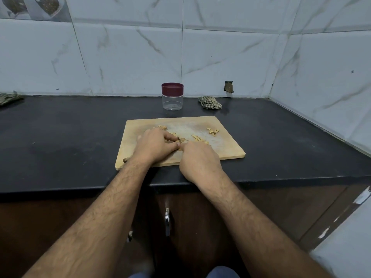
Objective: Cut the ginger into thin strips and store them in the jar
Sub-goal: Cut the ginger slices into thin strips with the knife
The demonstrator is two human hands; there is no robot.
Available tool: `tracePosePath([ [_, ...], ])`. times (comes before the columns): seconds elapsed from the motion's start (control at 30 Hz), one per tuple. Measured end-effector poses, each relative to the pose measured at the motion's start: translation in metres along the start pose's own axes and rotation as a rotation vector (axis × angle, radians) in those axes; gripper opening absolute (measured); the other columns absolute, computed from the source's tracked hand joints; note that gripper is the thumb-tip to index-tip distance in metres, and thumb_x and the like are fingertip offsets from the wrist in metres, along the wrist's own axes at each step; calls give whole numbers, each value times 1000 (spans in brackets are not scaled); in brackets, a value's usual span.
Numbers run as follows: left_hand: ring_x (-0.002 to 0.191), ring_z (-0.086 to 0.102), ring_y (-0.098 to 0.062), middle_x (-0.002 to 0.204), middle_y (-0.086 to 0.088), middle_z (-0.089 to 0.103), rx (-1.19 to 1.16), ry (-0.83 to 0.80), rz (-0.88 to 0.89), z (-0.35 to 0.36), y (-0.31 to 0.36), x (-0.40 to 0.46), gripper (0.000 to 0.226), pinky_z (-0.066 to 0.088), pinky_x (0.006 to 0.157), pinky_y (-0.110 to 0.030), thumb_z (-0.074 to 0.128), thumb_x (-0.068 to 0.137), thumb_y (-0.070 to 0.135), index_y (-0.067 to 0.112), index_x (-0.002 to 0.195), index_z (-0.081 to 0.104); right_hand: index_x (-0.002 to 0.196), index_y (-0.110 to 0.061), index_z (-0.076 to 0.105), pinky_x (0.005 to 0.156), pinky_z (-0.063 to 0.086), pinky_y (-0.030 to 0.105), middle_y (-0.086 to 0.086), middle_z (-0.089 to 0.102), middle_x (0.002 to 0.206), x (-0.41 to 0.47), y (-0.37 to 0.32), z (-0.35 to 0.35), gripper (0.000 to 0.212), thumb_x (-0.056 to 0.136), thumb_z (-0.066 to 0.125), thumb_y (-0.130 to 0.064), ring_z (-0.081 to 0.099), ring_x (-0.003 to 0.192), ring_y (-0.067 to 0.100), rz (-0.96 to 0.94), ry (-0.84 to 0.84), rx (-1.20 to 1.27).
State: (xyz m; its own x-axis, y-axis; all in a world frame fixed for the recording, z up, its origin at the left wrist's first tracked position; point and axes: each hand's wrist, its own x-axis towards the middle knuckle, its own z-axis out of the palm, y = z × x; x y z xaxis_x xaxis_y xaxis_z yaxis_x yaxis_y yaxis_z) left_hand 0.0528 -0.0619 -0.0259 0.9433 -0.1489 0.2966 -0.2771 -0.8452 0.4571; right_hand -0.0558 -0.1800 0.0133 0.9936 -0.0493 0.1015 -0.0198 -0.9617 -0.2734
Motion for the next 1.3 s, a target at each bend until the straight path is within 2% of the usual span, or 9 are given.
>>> tracePosePath([
  [0.1, 121, 55, -16, 117, 14, 70, -4, -1, -5, -1, 0, 0, 28, 42, 102, -41, 69, 81, 54, 41, 105, 74, 132, -24, 54, 70, 40, 33, 5, 60, 109, -12, 7, 2, 42, 93, 48, -9, 56, 103, 25, -13, -16, -23],
  [0.2, 122, 55, -16, 117, 13, 70, -1, -6, -7, -1, 1, -2, 28, 42, 102, -41, 70, 81, 54, 41, 105, 74, 129, -24, 53, 68, 40, 34, 2, 55, 99, -25, 14, 7, 39, 93, 48, -9, 52, 95, 23, -16, -20, -28],
  [0.33, 122, 55, -16, 119, 13, 69, -5, -14, -9, -3, 2, -2, 28, 41, 102, -40, 71, 81, 53, 40, 105, 74, 133, -27, 52, 70, 42, 33, 3, 55, 101, -24, 16, 4, 43, 94, 47, -10, 52, 94, 23, 4, -3, -1],
  [0.5, 123, 55, -17, 121, 12, 68, -43, -23, -22, -4, 3, -3, 27, 40, 103, -39, 73, 80, 52, 41, 104, 75, 138, -28, 52, 80, 47, 34, 5, 61, 125, -13, 14, 2, 46, 95, 49, -14, 55, 114, 26, 29, 9, 58],
  [0.63, 122, 54, -18, 118, 13, 69, -42, -28, -23, -5, 2, -3, 25, 40, 102, -40, 72, 80, 52, 42, 104, 74, 143, -28, 48, 90, 48, 35, 5, 58, 133, -10, 13, 1, 49, 96, 47, -14, 53, 121, 27, 25, 17, 82],
  [0.87, 125, 52, -17, 121, 19, 67, -35, -41, -18, -3, 1, -1, 24, 36, 100, -38, 70, 82, 50, 43, 104, 74, 135, -30, 54, 78, 44, 31, 5, 62, 120, -1, 9, 6, 45, 94, 47, -14, 57, 112, 25, 0, 30, 71],
  [1.07, 127, 51, -17, 123, 22, 65, -34, -51, -22, -1, -1, 2, 26, 35, 103, -40, 70, 82, 53, 43, 106, 73, 130, -25, 58, 73, 39, 28, 5, 64, 116, 4, 6, 5, 40, 93, 47, -13, 57, 109, 25, -2, 9, 44],
  [1.3, 126, 51, -15, 120, 22, 66, -43, -42, -23, 0, -3, 4, 26, 36, 106, -41, 70, 81, 53, 43, 104, 74, 132, -27, 55, 73, 41, 32, 5, 62, 114, -4, 7, 5, 40, 95, 48, -14, 57, 106, 25, -20, 0, 22],
])
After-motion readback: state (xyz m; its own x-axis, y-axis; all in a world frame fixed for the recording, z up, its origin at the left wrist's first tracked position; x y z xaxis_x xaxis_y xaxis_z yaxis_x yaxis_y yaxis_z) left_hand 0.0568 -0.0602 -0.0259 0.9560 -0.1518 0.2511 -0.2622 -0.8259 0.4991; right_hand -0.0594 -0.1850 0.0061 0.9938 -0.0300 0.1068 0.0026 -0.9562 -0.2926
